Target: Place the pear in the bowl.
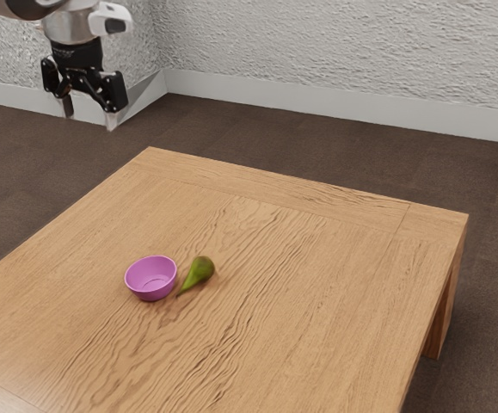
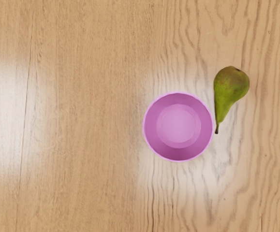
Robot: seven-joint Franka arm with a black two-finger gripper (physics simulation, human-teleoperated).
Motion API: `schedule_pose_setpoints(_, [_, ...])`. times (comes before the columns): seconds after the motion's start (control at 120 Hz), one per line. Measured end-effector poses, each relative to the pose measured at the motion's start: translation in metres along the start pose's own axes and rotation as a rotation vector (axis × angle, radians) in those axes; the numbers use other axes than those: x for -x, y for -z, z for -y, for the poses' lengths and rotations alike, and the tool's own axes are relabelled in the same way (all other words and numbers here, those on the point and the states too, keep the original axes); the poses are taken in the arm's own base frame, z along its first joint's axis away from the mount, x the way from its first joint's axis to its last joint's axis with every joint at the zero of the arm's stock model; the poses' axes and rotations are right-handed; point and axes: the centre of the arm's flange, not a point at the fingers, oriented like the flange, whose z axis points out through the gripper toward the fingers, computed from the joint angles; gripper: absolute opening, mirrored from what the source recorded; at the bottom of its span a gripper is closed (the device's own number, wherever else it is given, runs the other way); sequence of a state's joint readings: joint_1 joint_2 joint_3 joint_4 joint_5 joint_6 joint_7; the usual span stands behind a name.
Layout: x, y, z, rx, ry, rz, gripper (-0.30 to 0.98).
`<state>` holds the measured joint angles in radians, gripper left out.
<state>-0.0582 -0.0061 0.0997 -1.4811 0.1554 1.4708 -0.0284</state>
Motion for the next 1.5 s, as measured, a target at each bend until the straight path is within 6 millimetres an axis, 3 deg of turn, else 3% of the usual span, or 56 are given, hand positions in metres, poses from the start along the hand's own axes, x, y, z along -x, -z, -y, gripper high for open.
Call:
schedule_pose_setpoints(0.175, [-0.005, 0.001, 0.01, -0.001, 0.023, -0.045, 0.69])
schedule_pose_setpoints(0.3, [-0.01, -0.02, 0.012, 0.014, 0.034, -0.036, 0.69])
schedule_pose_setpoints(0.592, [-0.018, -0.166, -0.005, 0.089, 0.077, 0.085, 0.69])
schedule_pose_setpoints(0.683, [-0.028, -0.196, -0.021, 0.122, 0.08, 0.092, 0.69])
schedule_pose_setpoints(0.792, [-0.036, -0.22, -0.079, 0.146, 0.001, 0.088, 0.69])
schedule_pose_setpoints(0.833, [-0.039, -0.228, -0.092, 0.151, -0.021, 0.08, 0.68])
schedule_pose_setpoints(1.125, [-0.068, -0.313, -0.1, 0.178, -0.064, 0.07, 0.69])
schedule_pose_setpoints(1.3, [-0.079, -0.343, -0.099, 0.175, -0.149, 0.023, 0.69])
schedule_pose_setpoints(1.4, [-0.092, -0.343, -0.1, 0.172, -0.193, -0.018, 0.69])
schedule_pose_setpoints(1.5, [-0.092, -0.347, -0.105, 0.181, -0.23, -0.028, 0.69])
